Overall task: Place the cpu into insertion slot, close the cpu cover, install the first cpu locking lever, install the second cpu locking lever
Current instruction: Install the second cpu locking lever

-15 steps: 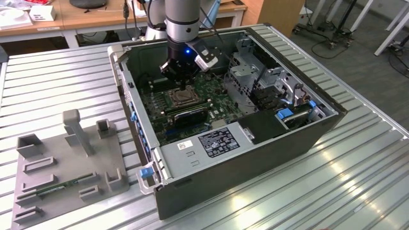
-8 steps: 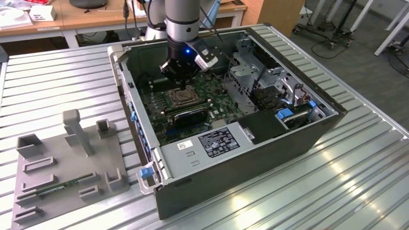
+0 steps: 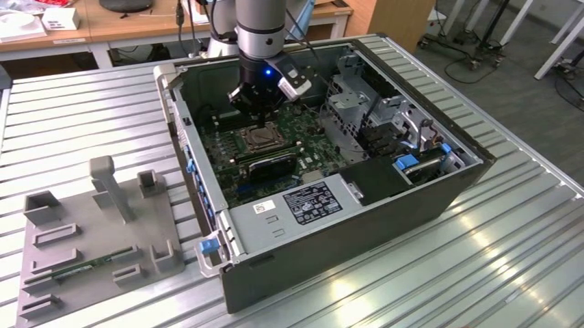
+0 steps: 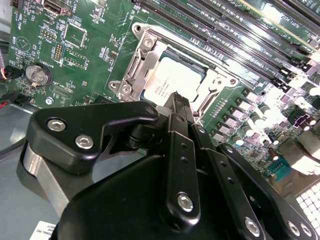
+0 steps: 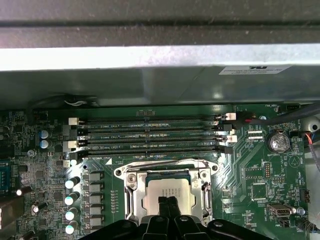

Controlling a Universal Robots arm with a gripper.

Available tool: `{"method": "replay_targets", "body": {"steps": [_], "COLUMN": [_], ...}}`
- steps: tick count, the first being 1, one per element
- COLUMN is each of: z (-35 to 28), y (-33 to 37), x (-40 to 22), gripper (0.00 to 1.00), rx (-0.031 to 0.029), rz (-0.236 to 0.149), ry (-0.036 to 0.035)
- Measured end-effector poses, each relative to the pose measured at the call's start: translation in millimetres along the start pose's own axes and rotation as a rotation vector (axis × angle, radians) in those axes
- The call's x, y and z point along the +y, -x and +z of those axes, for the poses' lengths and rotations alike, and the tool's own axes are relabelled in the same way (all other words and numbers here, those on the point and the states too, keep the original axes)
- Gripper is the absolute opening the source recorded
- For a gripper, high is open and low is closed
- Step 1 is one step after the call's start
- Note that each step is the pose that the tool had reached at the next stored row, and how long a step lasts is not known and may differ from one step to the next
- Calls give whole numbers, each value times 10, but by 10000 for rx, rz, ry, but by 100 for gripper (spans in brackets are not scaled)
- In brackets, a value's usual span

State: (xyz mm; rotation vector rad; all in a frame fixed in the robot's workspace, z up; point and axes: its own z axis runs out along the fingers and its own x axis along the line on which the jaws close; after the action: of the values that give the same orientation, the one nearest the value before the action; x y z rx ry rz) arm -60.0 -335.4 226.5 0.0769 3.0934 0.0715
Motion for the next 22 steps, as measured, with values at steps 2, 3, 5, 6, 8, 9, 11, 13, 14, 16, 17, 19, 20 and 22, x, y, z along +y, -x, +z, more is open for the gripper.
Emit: {"method": "replay_targets", "body": {"steps": [2, 3, 5, 6, 8, 9, 11, 13, 14, 16, 17, 19, 20, 22], "z": [-2, -2, -9, -12, -16, -45, -72, -73, -73, -72, -73, -73, -73, -73], "y": [0, 0, 0, 0, 1, 2, 3, 3, 3, 4, 4, 4, 4, 5], "x": [0, 0, 0, 0, 1, 2, 3, 1, -1, -8, -12, -19, -21, -29], "gripper": [11, 11, 11, 11, 11, 11, 11, 11, 11, 11, 11, 11, 11, 11], "rx": [0, 0, 3, 2, -1, 0, 0, 2, 1, 0, 0, 0, 0, 0], "rz": [0, 0, 0, 0, 0, 0, 0, 0, 0, -2, -1, 0, 2, -1], "ry": [0, 0, -5, -4, 1, 0, -1, -3, -2, -1, -1, -2, -1, -1]}}
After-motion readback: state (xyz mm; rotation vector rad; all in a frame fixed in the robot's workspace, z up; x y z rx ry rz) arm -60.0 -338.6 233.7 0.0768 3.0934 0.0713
